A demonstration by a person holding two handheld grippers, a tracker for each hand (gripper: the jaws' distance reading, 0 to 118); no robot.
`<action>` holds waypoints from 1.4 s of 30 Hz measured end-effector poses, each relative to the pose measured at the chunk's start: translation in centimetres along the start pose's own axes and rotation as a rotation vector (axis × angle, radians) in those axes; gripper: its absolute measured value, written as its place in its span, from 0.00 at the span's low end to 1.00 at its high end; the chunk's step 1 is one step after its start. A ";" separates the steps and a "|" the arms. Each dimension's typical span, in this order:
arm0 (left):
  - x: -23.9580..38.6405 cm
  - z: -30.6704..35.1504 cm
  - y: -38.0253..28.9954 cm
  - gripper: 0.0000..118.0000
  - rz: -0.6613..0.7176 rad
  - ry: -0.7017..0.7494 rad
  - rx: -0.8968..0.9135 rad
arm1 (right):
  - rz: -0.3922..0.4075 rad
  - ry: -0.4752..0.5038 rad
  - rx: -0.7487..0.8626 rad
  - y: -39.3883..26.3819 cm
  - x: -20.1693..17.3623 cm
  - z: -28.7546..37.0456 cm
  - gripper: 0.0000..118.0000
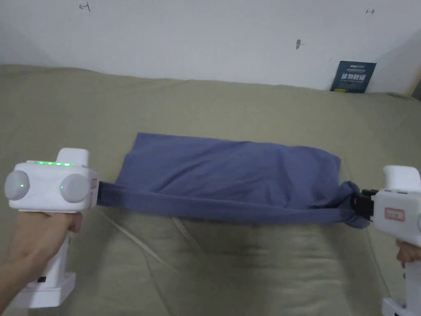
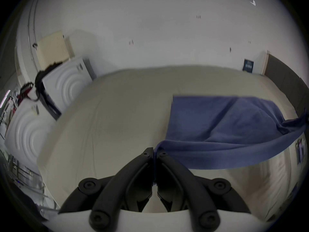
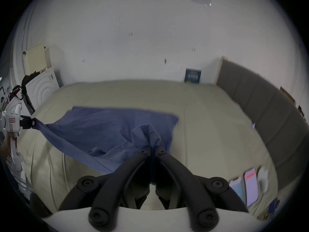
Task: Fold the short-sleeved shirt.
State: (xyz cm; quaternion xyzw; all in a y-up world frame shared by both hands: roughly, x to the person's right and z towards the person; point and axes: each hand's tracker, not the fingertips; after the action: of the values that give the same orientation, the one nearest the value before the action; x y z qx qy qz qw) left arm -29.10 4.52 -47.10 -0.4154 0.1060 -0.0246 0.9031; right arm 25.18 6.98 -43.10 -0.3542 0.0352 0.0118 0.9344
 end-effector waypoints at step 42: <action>-10.9 17.0 -18.7 0.00 0.208 -0.160 -0.001 | -0.152 -0.003 -0.014 -15.0 -3.1 16.0 0.00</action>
State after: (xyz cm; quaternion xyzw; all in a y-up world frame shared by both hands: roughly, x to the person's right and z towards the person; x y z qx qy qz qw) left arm -35.31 6.38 -20.39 -0.4032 0.0760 0.1024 0.9062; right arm 23.70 6.38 -20.97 -0.3624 0.0066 -0.0585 0.9302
